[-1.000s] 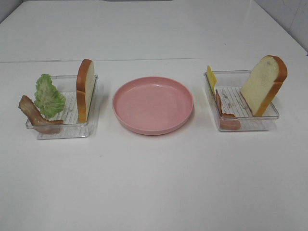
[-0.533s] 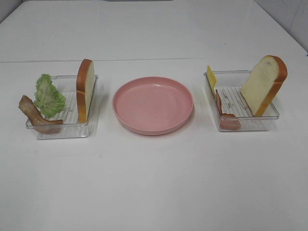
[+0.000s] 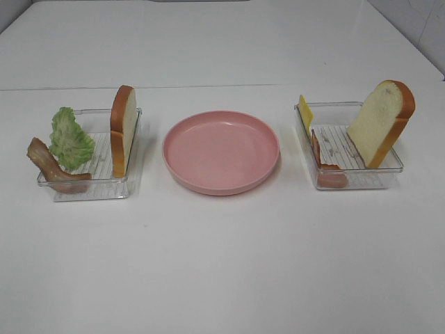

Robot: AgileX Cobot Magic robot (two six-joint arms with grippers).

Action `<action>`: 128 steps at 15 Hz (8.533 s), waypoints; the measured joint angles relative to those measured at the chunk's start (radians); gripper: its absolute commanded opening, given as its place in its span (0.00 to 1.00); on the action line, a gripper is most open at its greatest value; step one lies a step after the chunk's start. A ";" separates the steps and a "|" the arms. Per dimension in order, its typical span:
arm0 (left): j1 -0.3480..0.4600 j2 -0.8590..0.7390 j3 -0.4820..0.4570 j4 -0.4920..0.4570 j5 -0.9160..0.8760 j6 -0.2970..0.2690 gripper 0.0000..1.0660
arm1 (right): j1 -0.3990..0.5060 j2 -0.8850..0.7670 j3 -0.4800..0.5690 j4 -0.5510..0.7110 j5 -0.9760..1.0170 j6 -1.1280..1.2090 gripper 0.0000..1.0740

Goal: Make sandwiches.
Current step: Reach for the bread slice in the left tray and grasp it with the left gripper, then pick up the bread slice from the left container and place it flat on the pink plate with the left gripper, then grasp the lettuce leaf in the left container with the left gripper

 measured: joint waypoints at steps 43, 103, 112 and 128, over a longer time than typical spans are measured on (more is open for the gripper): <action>-0.400 2.042 -1.185 0.250 -0.116 -0.451 0.68 | 0.000 0.000 0.000 0.000 0.000 0.000 0.71; -0.403 2.225 -1.234 -0.523 -0.333 0.122 0.73 | 0.000 0.000 0.000 0.000 0.000 0.000 0.71; -0.349 2.018 -1.241 -0.223 -0.229 -0.058 0.72 | 0.000 0.000 0.000 0.000 0.000 0.000 0.71; -0.240 2.100 -1.242 0.312 -0.050 -0.332 0.70 | 0.000 0.000 0.000 0.001 0.000 0.000 0.71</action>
